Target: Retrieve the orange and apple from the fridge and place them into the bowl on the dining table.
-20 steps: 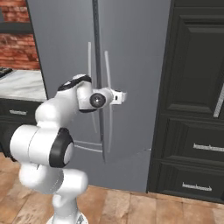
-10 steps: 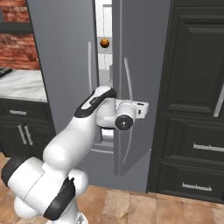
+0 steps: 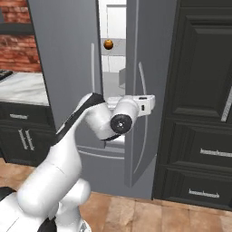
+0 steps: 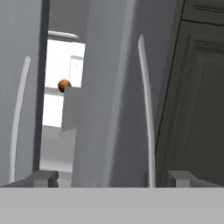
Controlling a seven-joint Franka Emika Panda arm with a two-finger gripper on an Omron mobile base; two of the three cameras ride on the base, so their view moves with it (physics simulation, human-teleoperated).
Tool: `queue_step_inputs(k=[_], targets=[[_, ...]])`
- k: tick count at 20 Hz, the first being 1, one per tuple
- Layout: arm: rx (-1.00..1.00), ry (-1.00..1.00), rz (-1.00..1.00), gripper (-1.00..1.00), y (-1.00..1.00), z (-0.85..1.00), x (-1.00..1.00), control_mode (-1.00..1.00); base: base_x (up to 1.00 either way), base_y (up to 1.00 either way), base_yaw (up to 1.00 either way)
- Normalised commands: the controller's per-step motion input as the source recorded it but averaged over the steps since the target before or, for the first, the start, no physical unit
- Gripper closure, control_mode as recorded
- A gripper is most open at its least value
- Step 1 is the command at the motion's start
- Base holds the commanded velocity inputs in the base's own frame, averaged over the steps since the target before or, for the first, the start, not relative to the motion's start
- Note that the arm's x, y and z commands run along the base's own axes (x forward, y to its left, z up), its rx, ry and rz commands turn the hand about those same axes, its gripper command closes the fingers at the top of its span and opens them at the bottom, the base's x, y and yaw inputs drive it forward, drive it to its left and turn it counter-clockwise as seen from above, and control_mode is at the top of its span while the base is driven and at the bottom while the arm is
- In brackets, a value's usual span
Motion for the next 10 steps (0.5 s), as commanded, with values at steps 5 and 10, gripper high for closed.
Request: queue_step_inputs(k=[5,10], targets=[[-0.28,0.17,-0.10,-1.00,0.14,1.00,-0.56,-1.00,0.00,0.00,0.00],[-0.29,0.26,-0.06,-1.00,0.61,0.91,-0.72,-1.00,0.00,0.00,0.00]])
